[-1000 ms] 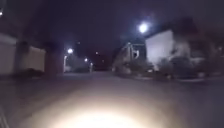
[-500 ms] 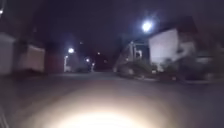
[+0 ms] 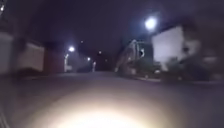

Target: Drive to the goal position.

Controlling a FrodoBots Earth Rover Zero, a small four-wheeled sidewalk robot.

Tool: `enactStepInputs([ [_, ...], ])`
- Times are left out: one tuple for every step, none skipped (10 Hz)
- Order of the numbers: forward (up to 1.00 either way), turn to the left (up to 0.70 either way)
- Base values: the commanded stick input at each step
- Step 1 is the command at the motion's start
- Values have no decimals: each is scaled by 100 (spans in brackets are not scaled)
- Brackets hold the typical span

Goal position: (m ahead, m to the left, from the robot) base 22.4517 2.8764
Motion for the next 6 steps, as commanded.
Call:
enactStepInputs([
  [70,0],
  [70,0],
  [70,0],
  [70,0],
  [70,0],
  [70,0],
])
